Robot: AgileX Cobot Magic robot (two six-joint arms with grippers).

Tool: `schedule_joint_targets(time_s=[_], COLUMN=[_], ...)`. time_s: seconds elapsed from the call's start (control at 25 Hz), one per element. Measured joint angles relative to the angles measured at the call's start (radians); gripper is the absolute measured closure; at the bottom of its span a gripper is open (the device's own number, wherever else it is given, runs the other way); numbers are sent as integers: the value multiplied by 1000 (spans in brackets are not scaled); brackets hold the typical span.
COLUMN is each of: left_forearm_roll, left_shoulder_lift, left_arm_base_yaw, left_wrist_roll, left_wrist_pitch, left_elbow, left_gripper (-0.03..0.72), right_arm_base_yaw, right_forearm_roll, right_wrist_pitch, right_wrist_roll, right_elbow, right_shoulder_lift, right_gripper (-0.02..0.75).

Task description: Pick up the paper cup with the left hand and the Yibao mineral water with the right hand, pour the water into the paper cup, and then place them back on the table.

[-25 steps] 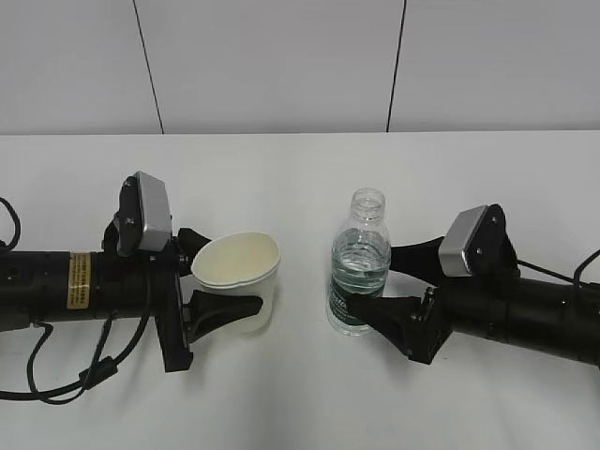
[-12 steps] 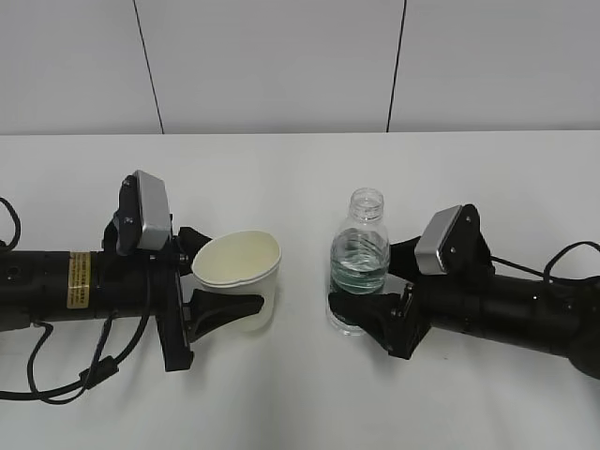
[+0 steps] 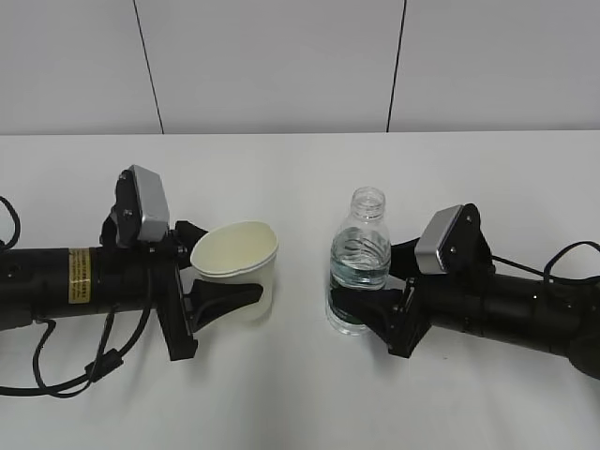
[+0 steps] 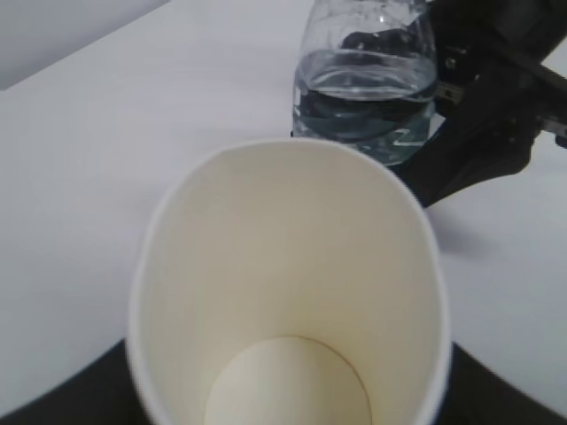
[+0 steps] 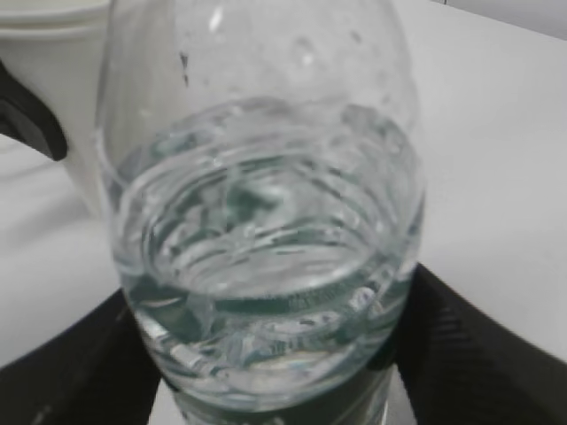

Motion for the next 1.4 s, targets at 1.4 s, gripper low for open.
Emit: schedule_joint_targets(time_s=[1.4], left_forearm_roll=[58], left_shoulder_lift=[12], left_arm_base_yaw=[-19], left_wrist_roll=[-120], left_wrist_pitch=[42], left_elbow=[-59], left_gripper=[265], right_arm_base_yaw=[2], right_forearm_roll=[68], right_wrist_pitch=[30], right_wrist_roll=[-4], right_elbow=[-62], right_shoulder_lift=[10], right_gripper=[248])
